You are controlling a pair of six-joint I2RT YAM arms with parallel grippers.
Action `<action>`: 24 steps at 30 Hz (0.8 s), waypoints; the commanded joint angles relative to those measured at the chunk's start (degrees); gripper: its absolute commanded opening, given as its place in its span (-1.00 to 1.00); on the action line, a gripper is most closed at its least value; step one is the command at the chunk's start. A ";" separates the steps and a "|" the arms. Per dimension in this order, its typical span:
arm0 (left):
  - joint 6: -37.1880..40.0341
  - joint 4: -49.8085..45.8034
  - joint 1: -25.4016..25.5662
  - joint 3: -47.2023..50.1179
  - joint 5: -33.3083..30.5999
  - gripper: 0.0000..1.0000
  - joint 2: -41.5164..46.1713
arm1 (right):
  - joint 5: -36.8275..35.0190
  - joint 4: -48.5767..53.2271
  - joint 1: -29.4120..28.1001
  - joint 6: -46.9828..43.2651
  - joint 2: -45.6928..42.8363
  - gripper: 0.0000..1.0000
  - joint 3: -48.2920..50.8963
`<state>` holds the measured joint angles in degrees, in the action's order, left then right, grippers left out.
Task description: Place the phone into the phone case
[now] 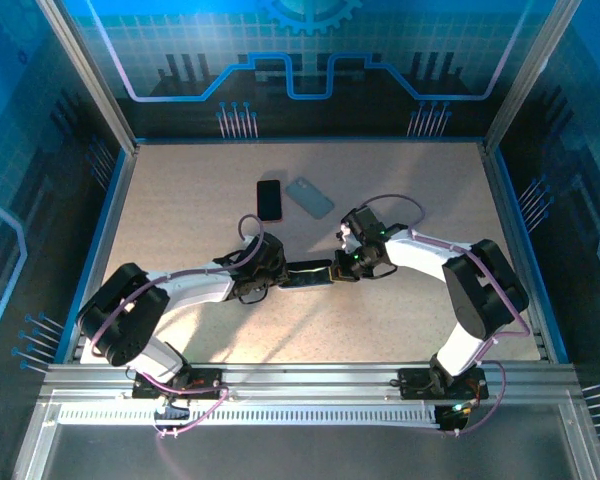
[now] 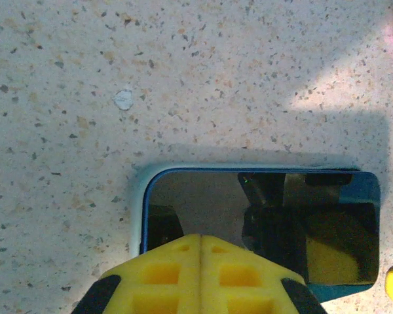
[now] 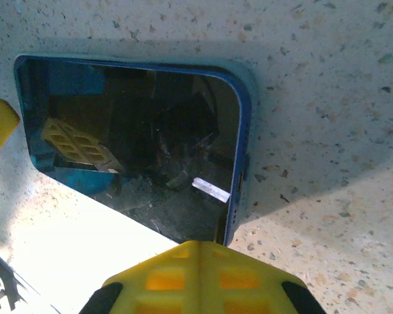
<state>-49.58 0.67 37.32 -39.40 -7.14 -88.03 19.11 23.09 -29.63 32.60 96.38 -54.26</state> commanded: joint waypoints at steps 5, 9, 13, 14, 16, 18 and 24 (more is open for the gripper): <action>-0.36 -2.29 0.38 -0.90 -1.61 -1.00 -1.35 | 0.38 -1.67 -0.52 0.10 2.16 -1.00 1.24; -0.16 -2.58 0.32 -0.60 -1.74 -1.00 -2.35 | -1.50 -1.14 -1.20 -0.29 3.79 -1.00 1.77; -0.16 -3.04 0.33 0.34 -2.28 -1.00 -3.16 | -4.23 -0.44 -2.66 -0.78 5.19 -1.00 2.29; -0.16 -3.27 0.37 0.61 -2.44 -1.00 -3.39 | -4.71 -0.33 -3.05 -0.84 5.70 -1.00 2.39; -0.17 -3.61 0.31 1.05 -2.52 -1.00 -3.72 | -5.64 -0.02 -3.45 -0.95 6.72 -1.00 2.49; -0.14 -3.84 0.35 1.51 -2.53 -1.00 -4.05 | -6.25 0.11 -3.92 -1.02 7.80 -1.00 2.57; -0.59 -4.21 0.38 2.74 -2.80 -1.00 -5.26 | -7.65 0.65 -5.25 -1.53 11.18 -1.00 2.28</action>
<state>-49.56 0.71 37.36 -39.29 -8.36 -89.97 16.82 22.44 -31.29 32.01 99.92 -55.27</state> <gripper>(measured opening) 0.048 0.064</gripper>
